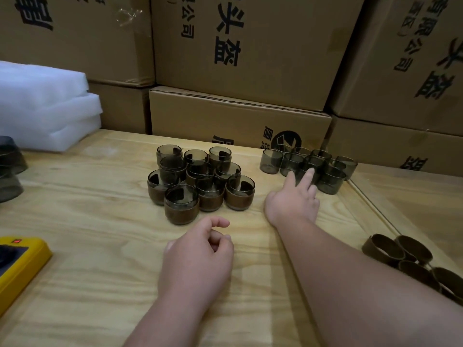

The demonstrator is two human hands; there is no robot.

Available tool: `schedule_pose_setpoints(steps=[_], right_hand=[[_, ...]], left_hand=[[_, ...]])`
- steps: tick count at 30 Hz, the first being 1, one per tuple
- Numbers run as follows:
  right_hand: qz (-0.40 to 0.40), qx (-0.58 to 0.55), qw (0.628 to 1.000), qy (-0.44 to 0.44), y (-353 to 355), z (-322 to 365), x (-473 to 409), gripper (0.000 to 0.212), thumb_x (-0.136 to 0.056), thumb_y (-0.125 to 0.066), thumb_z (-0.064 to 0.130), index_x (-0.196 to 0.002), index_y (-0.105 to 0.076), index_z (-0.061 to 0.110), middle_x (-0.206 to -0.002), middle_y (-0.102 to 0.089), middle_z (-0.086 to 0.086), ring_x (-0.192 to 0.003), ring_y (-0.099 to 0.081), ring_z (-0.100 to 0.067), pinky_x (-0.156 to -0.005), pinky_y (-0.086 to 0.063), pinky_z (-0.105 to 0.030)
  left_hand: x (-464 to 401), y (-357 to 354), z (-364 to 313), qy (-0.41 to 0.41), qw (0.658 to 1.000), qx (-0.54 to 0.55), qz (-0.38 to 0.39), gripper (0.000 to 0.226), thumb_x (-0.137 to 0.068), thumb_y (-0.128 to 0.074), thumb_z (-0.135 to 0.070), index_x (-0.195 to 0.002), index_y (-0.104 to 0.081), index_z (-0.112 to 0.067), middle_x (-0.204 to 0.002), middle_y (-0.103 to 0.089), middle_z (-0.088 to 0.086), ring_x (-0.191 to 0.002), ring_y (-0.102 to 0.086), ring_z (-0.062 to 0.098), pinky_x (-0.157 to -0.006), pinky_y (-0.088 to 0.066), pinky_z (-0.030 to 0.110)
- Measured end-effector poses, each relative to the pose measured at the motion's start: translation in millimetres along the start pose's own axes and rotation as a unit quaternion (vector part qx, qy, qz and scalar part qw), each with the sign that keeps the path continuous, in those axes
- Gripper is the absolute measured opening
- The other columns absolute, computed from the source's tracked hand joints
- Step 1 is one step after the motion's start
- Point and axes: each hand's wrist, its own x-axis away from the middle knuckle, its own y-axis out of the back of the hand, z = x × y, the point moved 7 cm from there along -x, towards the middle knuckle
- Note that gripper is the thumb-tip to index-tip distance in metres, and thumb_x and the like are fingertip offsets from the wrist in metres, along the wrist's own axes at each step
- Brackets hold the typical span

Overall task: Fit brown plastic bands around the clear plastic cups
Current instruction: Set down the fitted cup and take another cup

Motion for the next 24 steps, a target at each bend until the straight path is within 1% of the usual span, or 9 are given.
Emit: schedule_pose_setpoints(steps=[3,6,8,11,16,18,20,21,24], right_hand=[[-0.024,0.01,1.0,-0.001,-1,3,-15,0.071,-0.095,-0.047,0.037,-0.161,-0.023,0.027,-0.173,0.004,-0.01,-0.146,-0.031,-0.034,-0.11,-0.039,-0.046],[-0.032,0.012,0.999,-0.004,-3,3,-23,0.067,-0.093,-0.049,0.038,-0.156,-0.033,0.024,-0.168,-0.018,-0.012,-0.141,-0.038,-0.034,-0.108,-0.041,-0.046],[-0.059,0.005,0.998,0.001,1,3,-22,0.06,-0.091,-0.052,0.037,-0.148,-0.041,0.02,-0.154,-0.036,-0.013,-0.132,-0.045,-0.033,-0.102,-0.045,-0.045],[-0.103,-0.007,0.994,0.018,8,5,-14,0.051,-0.09,-0.057,0.034,-0.137,-0.047,0.017,-0.135,-0.048,-0.012,-0.119,-0.051,-0.03,-0.096,-0.048,-0.042],[-0.118,-0.015,0.992,0.053,14,4,5,0.047,-0.089,-0.06,0.033,-0.133,-0.048,0.018,-0.13,-0.052,-0.008,-0.116,-0.053,-0.026,-0.095,-0.049,-0.04],[-0.115,-0.018,0.991,0.064,16,1,16,0.047,-0.089,-0.059,0.033,-0.132,-0.046,0.019,-0.13,-0.051,-0.007,-0.116,-0.052,-0.025,-0.095,-0.049,-0.04],[-0.105,-0.028,0.991,0.077,20,-3,32,0.049,-0.089,-0.059,0.032,-0.133,-0.044,0.018,-0.131,-0.048,-0.007,-0.118,-0.05,-0.024,-0.098,-0.047,-0.04],[-0.098,-0.038,0.991,0.085,22,-4,42,0.05,-0.089,-0.058,0.032,-0.134,-0.042,0.018,-0.133,-0.046,-0.007,-0.12,-0.049,-0.024,-0.1,-0.046,-0.039],[-0.065,-0.091,0.988,0.108,29,-8,78,0.058,-0.089,-0.056,0.033,-0.142,-0.036,0.021,-0.144,-0.039,-0.005,-0.131,-0.043,-0.024,-0.107,-0.042,-0.039]], left_hand=[[-1,-1,1,-0.005,1.0,0.0,0.001,0.013,-0.092,-0.06,-0.035,-0.096,-0.057,-0.047,-0.08,-0.066,-0.036,-0.079,-0.058,-0.011,-0.097,-0.05,0.042],[-3,-2,0,-0.011,1.0,0.001,0.0,0.013,-0.091,-0.059,-0.034,-0.094,-0.056,-0.047,-0.079,-0.066,-0.036,-0.079,-0.058,-0.012,-0.099,-0.049,0.043],[-3,-2,0,-0.013,1.0,-0.001,-0.002,0.013,-0.091,-0.059,-0.033,-0.093,-0.056,-0.046,-0.079,-0.065,-0.037,-0.08,-0.057,-0.013,-0.1,-0.048,0.043],[-3,-1,-2,-0.014,1.0,-0.004,-0.006,0.013,-0.091,-0.057,-0.032,-0.092,-0.056,-0.046,-0.079,-0.065,-0.037,-0.081,-0.057,-0.013,-0.1,-0.048,0.042],[-1,-1,-2,-0.015,1.0,0.004,0.004,0.015,-0.091,-0.058,-0.031,-0.094,-0.057,-0.046,-0.077,-0.067,-0.033,-0.079,-0.059,-0.011,-0.098,-0.05,0.043],[-2,-2,-2,-0.017,0.999,0.04,0.004,0.018,-0.093,-0.061,-0.028,-0.097,-0.059,-0.045,-0.078,-0.07,-0.028,-0.076,-0.061,-0.008,-0.086,-0.054,0.036],[-1,-4,-3,-0.014,0.993,0.114,0.01,0.023,-0.094,-0.065,-0.021,-0.101,-0.062,-0.043,-0.082,-0.072,-0.022,-0.075,-0.065,-0.002,-0.068,-0.053,0.022],[0,-5,-4,-0.017,0.988,0.153,0.018,0.027,-0.094,-0.066,-0.017,-0.102,-0.063,-0.042,-0.085,-0.073,-0.019,-0.076,-0.067,0.002,-0.067,-0.053,0.018],[0,-13,-8,-0.04,0.978,0.198,0.053,0.044,-0.093,-0.064,-0.001,-0.109,-0.062,-0.041,-0.101,-0.072,-0.012,-0.093,-0.067,0.005,-0.08,-0.054,0.02]])
